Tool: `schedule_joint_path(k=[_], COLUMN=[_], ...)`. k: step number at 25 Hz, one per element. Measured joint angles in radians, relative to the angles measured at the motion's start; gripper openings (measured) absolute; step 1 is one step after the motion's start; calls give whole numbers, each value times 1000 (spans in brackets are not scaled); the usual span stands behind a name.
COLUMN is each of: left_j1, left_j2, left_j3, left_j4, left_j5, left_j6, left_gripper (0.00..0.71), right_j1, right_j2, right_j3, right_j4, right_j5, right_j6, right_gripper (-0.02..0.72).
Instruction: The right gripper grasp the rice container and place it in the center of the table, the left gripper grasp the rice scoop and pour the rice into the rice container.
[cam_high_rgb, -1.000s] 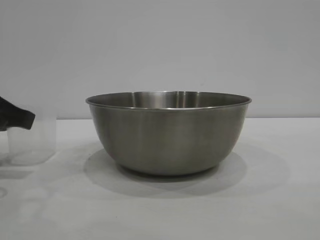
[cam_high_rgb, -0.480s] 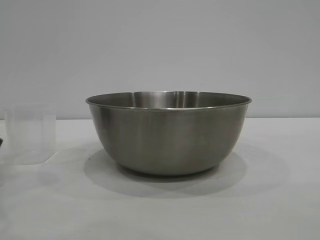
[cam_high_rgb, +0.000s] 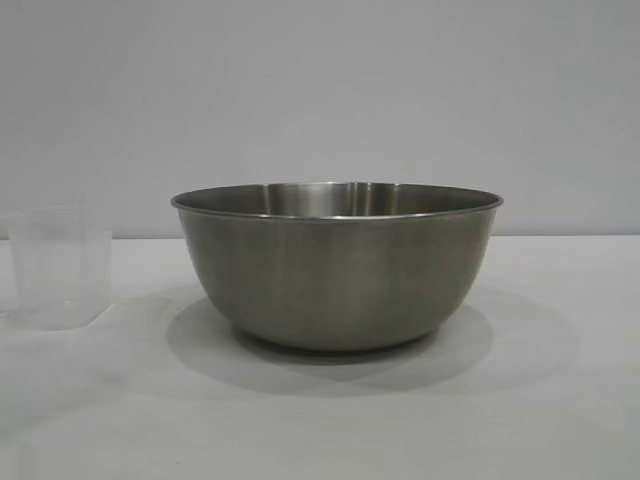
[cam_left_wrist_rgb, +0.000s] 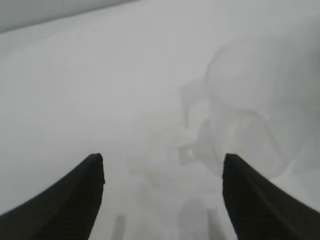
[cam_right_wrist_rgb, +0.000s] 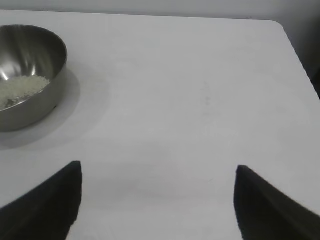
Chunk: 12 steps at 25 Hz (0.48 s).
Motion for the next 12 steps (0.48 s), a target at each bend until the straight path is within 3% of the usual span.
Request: schedule_joint_path(k=[6, 12], left_j1=[0, 0], left_j2=[-179, -318], left_j3=[-31, -142], left_j4=[17, 17], left_j5=[237, 620], left_j6=[-2, -4], left_gripper=[444, 444], right_j1=[0, 0], right_j2=[0, 0], right_j3=[0, 0], right_j4=[0, 0], right_j5=[0, 0], right_j6=[0, 0], right_gripper=[588, 588])
